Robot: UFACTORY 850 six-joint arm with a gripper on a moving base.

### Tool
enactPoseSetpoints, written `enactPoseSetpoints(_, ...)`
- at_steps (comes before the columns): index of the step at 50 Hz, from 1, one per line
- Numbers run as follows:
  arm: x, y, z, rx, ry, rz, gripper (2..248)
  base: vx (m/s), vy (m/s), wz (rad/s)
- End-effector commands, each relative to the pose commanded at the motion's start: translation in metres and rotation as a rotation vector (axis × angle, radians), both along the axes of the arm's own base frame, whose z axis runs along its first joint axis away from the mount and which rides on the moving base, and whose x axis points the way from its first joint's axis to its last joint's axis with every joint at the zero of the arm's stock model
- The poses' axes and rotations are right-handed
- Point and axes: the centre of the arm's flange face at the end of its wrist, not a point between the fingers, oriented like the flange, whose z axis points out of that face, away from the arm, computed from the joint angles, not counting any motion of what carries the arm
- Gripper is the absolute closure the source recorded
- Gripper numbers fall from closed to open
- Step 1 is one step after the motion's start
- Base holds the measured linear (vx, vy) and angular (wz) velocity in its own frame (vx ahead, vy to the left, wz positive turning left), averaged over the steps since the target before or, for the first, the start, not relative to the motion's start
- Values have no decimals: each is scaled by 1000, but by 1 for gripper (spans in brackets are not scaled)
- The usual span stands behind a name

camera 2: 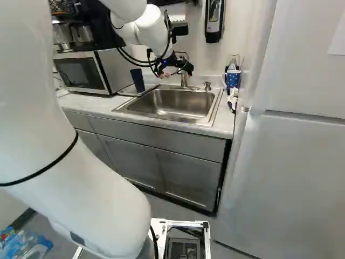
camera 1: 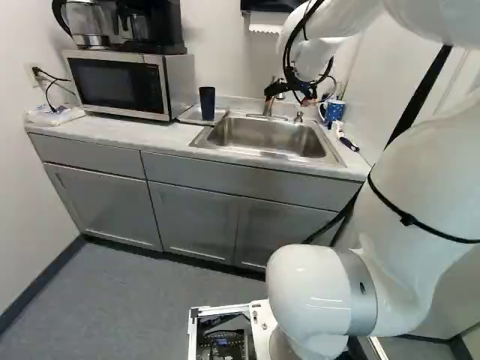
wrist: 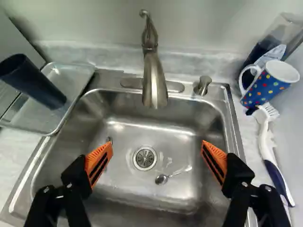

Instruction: Rinse the cup and place it in the tray

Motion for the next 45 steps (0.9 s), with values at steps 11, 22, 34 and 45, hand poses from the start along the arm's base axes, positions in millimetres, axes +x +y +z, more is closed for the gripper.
enactPoseSetpoints(11,-28,3,-8,26,108,3,3,0,0,0)
enactPoseSetpoints(22,-34,4,-10,34,138,5,3,0,0,0)
enactPoseSetpoints(34,-34,4,-10,34,138,5,3,0,0,0)
enactPoseSetpoints(45,-34,4,-10,34,138,5,3,0,0,0)
